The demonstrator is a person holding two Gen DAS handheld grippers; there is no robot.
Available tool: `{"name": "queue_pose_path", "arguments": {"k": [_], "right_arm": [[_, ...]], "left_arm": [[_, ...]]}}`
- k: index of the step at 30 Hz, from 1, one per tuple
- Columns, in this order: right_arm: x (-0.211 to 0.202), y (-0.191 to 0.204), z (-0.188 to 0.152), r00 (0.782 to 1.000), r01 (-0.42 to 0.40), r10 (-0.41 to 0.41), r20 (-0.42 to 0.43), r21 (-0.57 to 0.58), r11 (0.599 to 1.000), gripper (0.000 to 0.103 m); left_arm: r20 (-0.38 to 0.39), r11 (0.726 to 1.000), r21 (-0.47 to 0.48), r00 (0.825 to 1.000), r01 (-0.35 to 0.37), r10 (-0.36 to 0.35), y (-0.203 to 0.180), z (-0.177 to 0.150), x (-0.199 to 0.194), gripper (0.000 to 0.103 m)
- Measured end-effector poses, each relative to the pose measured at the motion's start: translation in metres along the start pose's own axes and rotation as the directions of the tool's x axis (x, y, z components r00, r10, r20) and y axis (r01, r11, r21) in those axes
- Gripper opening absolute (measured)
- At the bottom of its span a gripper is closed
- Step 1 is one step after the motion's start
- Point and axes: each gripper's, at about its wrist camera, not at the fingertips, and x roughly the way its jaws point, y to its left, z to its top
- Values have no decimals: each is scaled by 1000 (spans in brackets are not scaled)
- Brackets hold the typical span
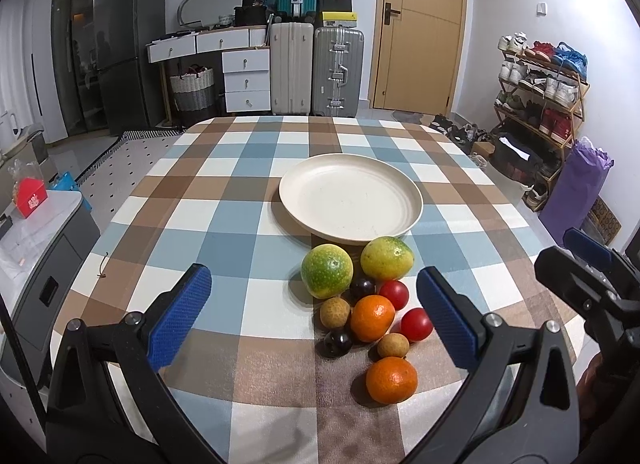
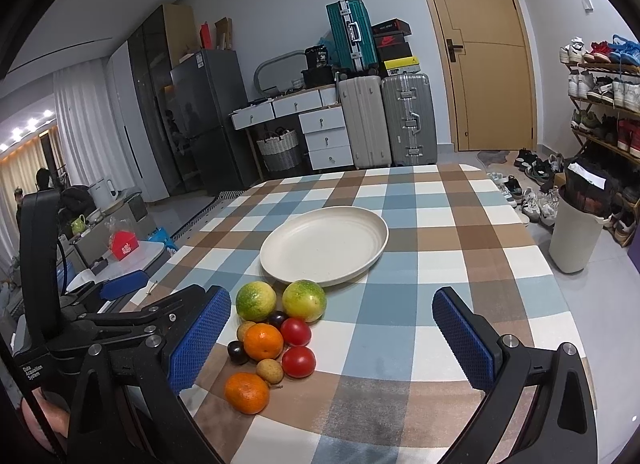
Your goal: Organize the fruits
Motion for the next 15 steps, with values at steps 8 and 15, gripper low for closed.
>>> {"name": "queue_pose_path", "arguments": {"k": [8,15], "right_arm": [[-1,1,0,1000,0,0,1,-4,1000,103],[-1,2,-2,1000,0,0,2,-2,1000,103]], "left_arm": [[-9,1000,7,1000,11,-11,-4,-4,3,102],[-29,1000,10,999,20,-19,-6,-7,5,102]]}}
